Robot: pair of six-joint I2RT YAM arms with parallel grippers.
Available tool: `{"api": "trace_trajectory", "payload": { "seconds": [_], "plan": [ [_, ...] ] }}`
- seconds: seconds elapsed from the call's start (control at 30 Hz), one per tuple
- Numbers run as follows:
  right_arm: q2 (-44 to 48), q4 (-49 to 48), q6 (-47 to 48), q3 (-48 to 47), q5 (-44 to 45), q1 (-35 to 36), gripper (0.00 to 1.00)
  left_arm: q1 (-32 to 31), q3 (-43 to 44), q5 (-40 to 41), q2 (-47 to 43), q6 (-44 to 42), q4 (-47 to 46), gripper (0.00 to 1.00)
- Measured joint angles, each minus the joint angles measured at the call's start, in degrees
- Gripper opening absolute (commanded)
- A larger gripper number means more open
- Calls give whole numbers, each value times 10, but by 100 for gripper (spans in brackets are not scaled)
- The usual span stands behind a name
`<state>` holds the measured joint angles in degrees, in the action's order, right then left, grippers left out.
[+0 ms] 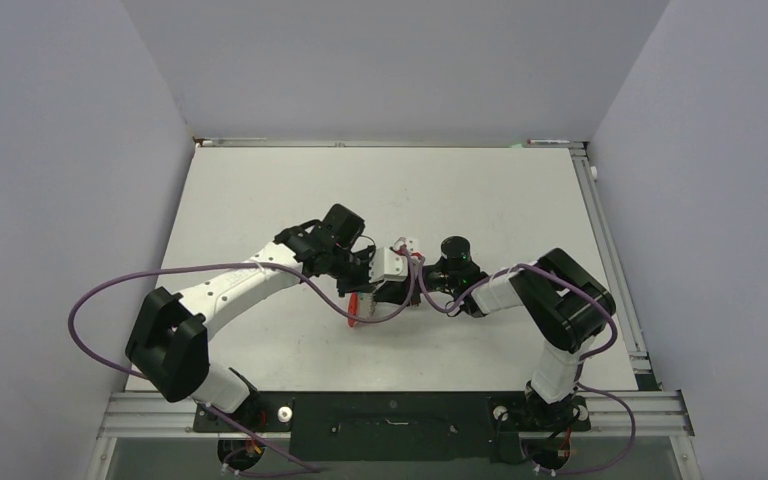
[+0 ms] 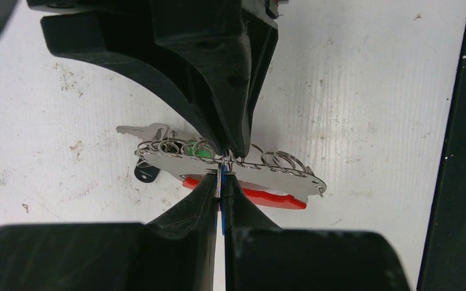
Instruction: Remove the keys from the keyring
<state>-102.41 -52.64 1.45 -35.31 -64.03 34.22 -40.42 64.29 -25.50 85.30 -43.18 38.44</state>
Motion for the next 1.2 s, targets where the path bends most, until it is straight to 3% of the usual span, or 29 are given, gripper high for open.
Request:
{"api": "trace_trajectory", "payload": {
  "seconds": [0.3, 0.6, 0.67, 0.93, 1.2],
  "plan": [
    [0, 4, -12, -1, -9, 0, 5, -23, -1, 26, 0, -12, -11, 0],
    [-1, -34, -88, 5, -23, -5, 5, -30, -12, 35, -2, -32, -45, 0],
    [-3, -52, -109, 7, -28, -9, 10, -31, -12, 39, -2, -31, -50, 0],
    [-15, -152, -185, 5, -38, -59, 58, -29, -16, 26, -6, 9, -60, 0],
    [-14, -195, -234, 1, -34, -137, 66, -29, 1, 19, 27, 78, -38, 0]
  ]
}}
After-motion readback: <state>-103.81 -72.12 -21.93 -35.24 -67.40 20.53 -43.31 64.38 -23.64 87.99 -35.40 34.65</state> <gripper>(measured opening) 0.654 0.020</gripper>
